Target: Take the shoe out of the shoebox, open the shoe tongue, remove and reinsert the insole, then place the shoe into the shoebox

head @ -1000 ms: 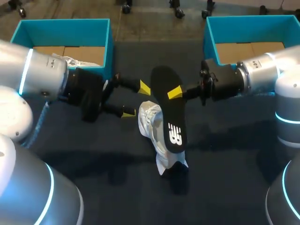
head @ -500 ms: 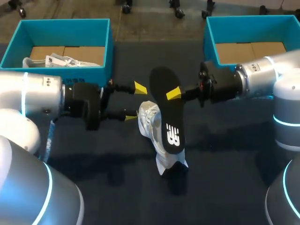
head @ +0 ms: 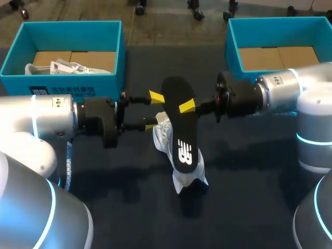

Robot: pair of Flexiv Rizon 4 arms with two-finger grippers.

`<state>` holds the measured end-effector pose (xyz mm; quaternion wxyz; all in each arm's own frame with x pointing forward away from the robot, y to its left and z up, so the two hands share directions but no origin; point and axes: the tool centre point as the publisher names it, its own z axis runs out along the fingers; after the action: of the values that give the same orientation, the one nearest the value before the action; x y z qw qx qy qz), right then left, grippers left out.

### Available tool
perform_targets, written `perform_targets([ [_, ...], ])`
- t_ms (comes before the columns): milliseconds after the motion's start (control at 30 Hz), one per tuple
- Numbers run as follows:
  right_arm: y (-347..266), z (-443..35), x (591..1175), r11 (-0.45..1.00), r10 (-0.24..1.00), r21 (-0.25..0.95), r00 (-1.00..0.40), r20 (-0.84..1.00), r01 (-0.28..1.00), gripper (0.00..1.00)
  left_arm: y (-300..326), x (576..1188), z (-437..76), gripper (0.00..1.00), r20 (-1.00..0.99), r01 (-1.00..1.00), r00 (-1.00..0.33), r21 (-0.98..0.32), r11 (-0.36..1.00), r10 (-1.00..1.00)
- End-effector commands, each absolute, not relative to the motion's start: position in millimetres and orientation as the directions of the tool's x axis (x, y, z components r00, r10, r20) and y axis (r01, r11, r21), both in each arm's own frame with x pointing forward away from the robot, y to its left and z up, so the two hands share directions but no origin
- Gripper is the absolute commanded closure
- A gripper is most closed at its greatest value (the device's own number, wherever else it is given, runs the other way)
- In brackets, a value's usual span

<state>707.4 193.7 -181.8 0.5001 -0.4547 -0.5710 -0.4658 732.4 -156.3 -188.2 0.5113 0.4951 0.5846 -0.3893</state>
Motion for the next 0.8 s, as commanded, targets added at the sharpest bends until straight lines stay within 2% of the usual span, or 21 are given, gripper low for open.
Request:
perform_targets([
  [33, 197, -180, 703, 0.143, 0.054, 0.076, -0.084, 0.995, 0.987, 1.0, -161, 742, -193, 0.07, -0.986, 0.975, 0.028, 0.063, 0.211, 0.166],
  [200, 197, -178, 704, 0.139, 0.053, 0.079, -0.087, 0.995, 0.987, 1.0, -163, 748, -198, 0.07, -0.987, 0.973, 0.026, 0.061, 0.223, 0.156],
  [500, 198, -174, 709, 0.147, 0.055, 0.082, -0.091, 0.994, 0.986, 1.0, -167, 756, -205, 0.12, -0.987, 0.968, 0.024, 0.062, 0.242, 0.158],
  [567, 199, -175, 710, 0.15, 0.052, 0.084, -0.093, 0.994, 0.985, 1.0, -169, 759, -205, 0.16, -0.988, 0.963, 0.02, 0.06, 0.262, 0.151],
  [667, 201, -175, 711, 0.162, 0.047, 0.081, -0.09, 0.995, 0.983, 1.0, -172, 762, -203, 0.14, -0.989, 0.959, 0.028, 0.068, 0.276, 0.146],
  [800, 201, -176, 712, 0.167, 0.045, 0.08, -0.088, 0.995, 0.983, 1.0, -176, 765, -203, 0.24, -0.99, 0.955, 0.035, 0.074, 0.288, 0.139],
])
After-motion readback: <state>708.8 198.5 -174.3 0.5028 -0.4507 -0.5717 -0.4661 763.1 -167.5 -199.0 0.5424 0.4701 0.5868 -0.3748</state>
